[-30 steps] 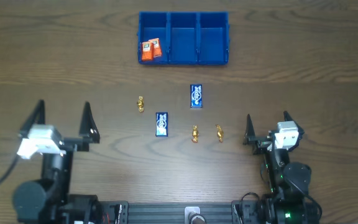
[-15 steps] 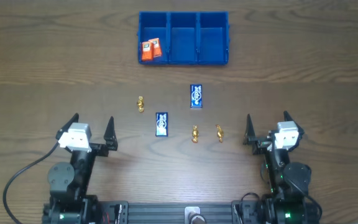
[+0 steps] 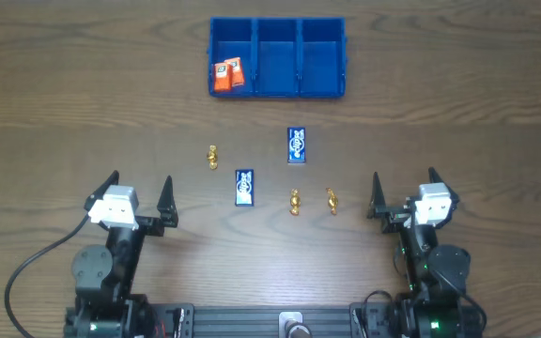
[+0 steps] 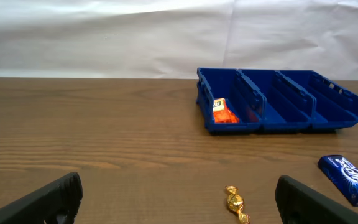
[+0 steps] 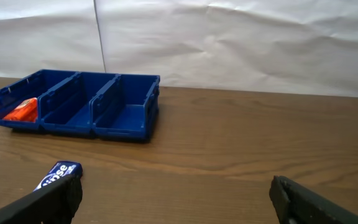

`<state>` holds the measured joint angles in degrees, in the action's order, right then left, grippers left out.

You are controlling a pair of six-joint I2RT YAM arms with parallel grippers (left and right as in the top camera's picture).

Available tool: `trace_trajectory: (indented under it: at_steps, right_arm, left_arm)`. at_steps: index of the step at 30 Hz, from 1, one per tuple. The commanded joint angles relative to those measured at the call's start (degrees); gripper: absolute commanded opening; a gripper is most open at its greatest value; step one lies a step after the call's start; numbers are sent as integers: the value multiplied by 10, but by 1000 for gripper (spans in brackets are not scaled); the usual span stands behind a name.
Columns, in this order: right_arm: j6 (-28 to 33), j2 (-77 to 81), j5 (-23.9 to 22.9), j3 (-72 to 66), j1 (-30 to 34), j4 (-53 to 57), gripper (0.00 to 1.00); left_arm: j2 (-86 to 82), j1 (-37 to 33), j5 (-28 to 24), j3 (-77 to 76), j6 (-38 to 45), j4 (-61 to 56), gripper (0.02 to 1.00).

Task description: Sort Candies Into Trays

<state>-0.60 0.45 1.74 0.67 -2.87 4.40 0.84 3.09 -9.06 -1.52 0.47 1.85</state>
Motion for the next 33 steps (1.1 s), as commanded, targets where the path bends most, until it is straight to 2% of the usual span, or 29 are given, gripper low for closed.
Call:
trace_trajectory:
  at_steps: [1,5,7,8,9,10,11,15,19,22,24,27,31,33]
  right_arm:
    - [2,-3,1,-2,4,1,998]
    - [2,-3,4,-2,4,1,998]
    - [1,-3,30,-2,4,-14,998]
    - [-17,-3,35,-2,4,-16,998]
    - [-71,-3,46,-2,4,-27,998]
    - [-136,-3,80,-2,4,-55,998]
    - [-163,2,129,-1,4,-85,998]
    - [-181,82,324,57,4,-169,998]
    - [-278,245,447,195,2,-172,998]
    - [-257,386,498,300,-18,-162,998]
    - [-244,475,480,371,-45,-121,998]
    - [-231,618,418,495,-111,-14,998]
    - [-232,763,264,638,-214,143,998]
    - [-242,810,210,685,-250,196,998]
  left_arm:
    - [-5,-2,-11,12,8,17,998]
    - [-5,-2,-11,12,8,17,998]
    - [-5,-2,-11,12,8,17,998]
    - [-5,-2,-11,12,8,17,998]
    - [-5,-2,-11,12,8,17,996]
    - [-5,-2,-11,12,8,17,996]
    - [-5,-2,-11,12,8,17,996]
    - [-5,-2,-11,12,8,17,996]
    - [-5,-2,-11,12,8,17,998]
    - [-5,-2,-11,12,8,17,998]
    - [-5,-2,-11,12,8,17,998]
    - [-5,-2,-11,12,8,17,998]
    - [-5,-2,-11,12,8,17,1000]
    - [-5,-2,-11,12,8,17,998]
